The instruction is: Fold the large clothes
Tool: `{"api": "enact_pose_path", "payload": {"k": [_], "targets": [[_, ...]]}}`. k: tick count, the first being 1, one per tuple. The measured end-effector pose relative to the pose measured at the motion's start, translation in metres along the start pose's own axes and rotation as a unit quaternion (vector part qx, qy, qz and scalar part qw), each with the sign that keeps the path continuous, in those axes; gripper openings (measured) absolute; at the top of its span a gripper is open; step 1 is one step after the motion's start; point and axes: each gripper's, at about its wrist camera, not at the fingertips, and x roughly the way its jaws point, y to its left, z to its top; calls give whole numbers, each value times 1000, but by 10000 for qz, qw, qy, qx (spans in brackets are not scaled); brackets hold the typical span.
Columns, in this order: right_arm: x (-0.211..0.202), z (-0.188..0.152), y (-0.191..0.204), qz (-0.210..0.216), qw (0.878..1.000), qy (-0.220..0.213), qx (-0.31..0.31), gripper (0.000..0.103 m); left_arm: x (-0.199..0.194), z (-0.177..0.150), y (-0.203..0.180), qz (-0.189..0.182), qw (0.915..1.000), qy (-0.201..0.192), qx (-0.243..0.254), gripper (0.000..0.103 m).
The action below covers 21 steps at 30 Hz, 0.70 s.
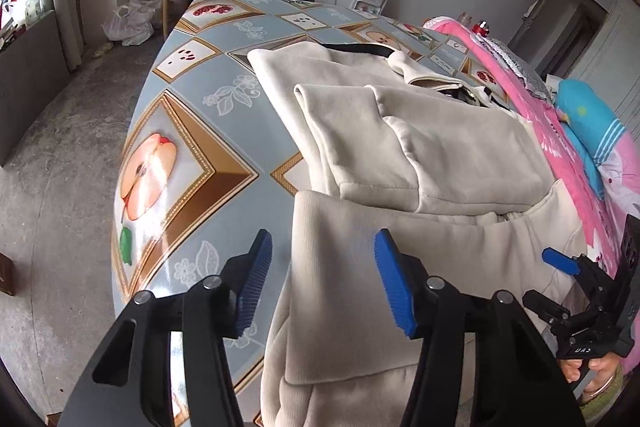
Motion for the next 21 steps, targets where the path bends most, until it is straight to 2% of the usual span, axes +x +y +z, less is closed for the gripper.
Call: {"api": "enact_pose_path", "payload": {"k": [2, 5, 9, 11, 19, 21], "targets": [[0, 0, 0, -13, 10000, 1, -2, 93, 1, 3, 1, -281, 9996, -57, -45, 40], [0, 0, 0, -20, 10000, 5, 3, 93, -7, 3, -4, -443, 9987, -235, 99, 32], [0, 0, 0, -22, 10000, 1, 0, 93, -29, -2, -15, -769, 9952, -477, 366, 31], [0, 0, 0, -19, 10000, 0, -6, 93, -31, -5, -19, -921, 9939, -393, 458, 31], [0, 0, 0, -21, 10000, -3, -2, 93, -12, -4, -25, -620, 9960, 52, 641, 31], [0, 0, 0, -18, 10000, -5, -3, 93, -8, -4, -26, -442, 9966, 133, 677, 31]]}}
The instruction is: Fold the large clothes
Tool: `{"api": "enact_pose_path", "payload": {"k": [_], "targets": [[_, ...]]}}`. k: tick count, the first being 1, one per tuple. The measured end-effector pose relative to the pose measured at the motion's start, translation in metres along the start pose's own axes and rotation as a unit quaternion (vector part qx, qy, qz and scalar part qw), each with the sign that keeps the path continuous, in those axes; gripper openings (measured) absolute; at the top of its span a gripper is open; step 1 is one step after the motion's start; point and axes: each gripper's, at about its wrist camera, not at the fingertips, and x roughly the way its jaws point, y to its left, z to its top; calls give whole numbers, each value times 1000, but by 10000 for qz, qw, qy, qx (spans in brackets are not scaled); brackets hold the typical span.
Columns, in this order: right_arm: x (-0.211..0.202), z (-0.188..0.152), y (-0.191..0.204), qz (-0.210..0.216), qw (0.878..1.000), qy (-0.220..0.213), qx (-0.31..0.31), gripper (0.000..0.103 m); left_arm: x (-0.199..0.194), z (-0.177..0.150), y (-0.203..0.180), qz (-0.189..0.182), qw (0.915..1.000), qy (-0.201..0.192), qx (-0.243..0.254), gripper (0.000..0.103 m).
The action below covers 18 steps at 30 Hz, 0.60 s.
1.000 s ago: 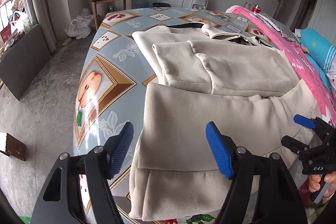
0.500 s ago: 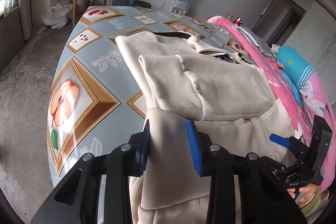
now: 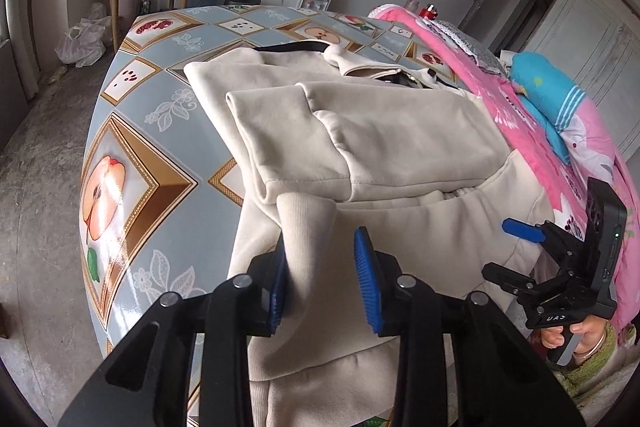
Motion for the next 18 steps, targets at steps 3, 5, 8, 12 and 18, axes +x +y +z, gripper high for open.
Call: {"api": "enact_pose_path", "payload": {"k": [3, 5, 8, 12, 18], "targets": [[0, 0, 0, 1, 10000, 0, -1, 93, 10, -2, -2, 365, 9990, 228, 126, 31], [0, 0, 0, -1, 10000, -1, -1, 93, 11, -3, -4, 470, 9984, 245, 173, 31], [0, 0, 0, 0, 10000, -3, 0, 93, 8, -5, -14, 787, 9961, 207, 349, 30], [-1, 0, 0, -2, 10000, -37, 14, 93, 11, -12, -40, 1679, 9822, 195, 820, 18], [-5, 0, -2, 51, 10000, -25, 63, 93, 17, -20, -63, 2503, 9629, 52, 1006, 14]]}}
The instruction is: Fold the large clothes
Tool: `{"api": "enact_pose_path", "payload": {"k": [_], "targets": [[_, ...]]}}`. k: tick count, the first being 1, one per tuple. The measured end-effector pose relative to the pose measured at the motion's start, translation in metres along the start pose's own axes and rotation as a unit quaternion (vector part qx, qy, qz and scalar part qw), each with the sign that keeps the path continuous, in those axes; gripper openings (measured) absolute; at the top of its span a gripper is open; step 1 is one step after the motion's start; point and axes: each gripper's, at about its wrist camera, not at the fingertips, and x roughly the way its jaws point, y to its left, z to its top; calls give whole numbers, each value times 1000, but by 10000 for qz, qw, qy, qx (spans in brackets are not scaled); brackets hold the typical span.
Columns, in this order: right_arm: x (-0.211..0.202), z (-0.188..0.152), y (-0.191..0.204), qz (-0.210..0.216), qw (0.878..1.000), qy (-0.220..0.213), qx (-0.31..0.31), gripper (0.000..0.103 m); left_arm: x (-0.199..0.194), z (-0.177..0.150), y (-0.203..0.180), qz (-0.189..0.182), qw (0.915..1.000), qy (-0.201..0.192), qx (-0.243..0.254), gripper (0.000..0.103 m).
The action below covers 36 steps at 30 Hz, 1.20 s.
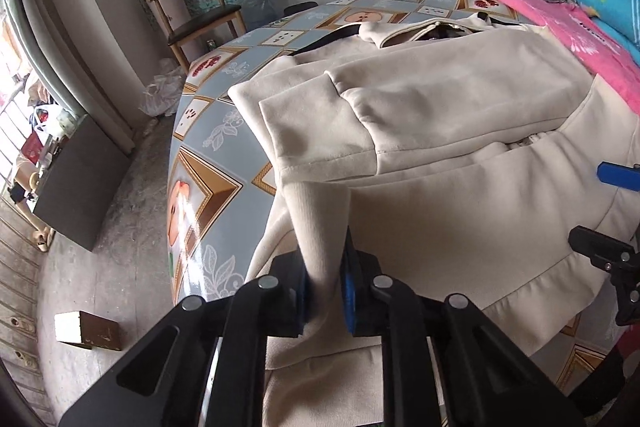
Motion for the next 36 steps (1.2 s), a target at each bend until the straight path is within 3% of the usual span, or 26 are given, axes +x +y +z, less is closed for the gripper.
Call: {"api": "enact_pose_path", "payload": {"k": [3, 7, 15, 18, 36], "targets": [[-7, 0, -6, 64, 9999, -53, 85, 93, 2, -1, -7, 298, 9995, 28, 57, 14], [-18, -2, -11, -24, 9998, -170, 96, 93, 2, 1, -9, 404, 9992, 59, -20, 14], [-16, -1, -12, -370, 9991, -184, 85, 93, 5, 1, -4, 267, 9991, 147, -292, 14], [-3, -4, -14, -359, 9991, -2, 204, 94, 5, 0, -4, 235, 9990, 158, -353, 14], [0, -5, -17, -375, 9989, 3, 297, 96, 13, -1, 0, 86, 9986, 222, -472, 14]]}}
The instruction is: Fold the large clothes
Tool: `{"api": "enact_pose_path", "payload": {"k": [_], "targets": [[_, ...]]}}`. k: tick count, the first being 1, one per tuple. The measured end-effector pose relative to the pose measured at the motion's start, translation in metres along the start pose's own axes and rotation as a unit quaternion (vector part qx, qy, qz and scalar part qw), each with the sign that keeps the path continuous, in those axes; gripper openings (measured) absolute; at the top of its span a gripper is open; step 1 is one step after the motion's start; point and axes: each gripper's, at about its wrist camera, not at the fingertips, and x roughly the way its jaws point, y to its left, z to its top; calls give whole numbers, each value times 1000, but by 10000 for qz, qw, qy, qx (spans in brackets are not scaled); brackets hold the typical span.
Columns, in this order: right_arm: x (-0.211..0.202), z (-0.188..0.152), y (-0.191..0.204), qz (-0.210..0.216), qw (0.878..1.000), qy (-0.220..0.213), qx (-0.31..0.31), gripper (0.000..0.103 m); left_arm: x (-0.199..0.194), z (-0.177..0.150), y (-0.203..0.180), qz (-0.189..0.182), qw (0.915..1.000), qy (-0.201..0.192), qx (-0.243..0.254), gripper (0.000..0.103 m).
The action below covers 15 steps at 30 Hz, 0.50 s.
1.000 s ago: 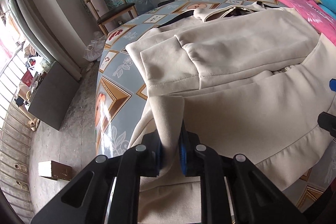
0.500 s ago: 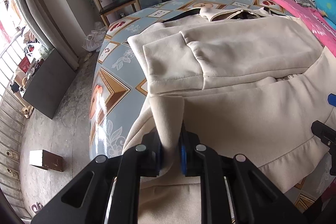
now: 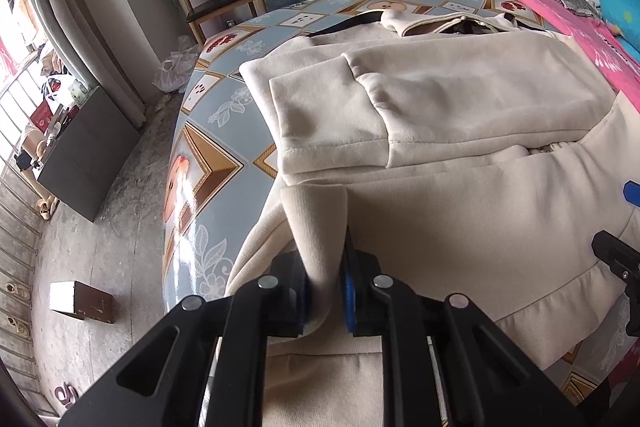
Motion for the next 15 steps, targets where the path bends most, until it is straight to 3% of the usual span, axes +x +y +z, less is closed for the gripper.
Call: {"api": "enact_pose_path", "payload": {"k": [6, 11, 15], "targets": [[0, 1, -1, 102, 9999, 61, -115, 96, 0, 0, 1, -68, 10000, -28, -31, 14], [-9, 7, -16, 453, 9985, 318, 20, 96, 0, -1, 2, -120, 9999, -18, -58, 14], [-42, 17, -59, 177, 9994, -138, 249, 96, -2, -3, 1, -121, 9999, -17, -47, 14]]}}
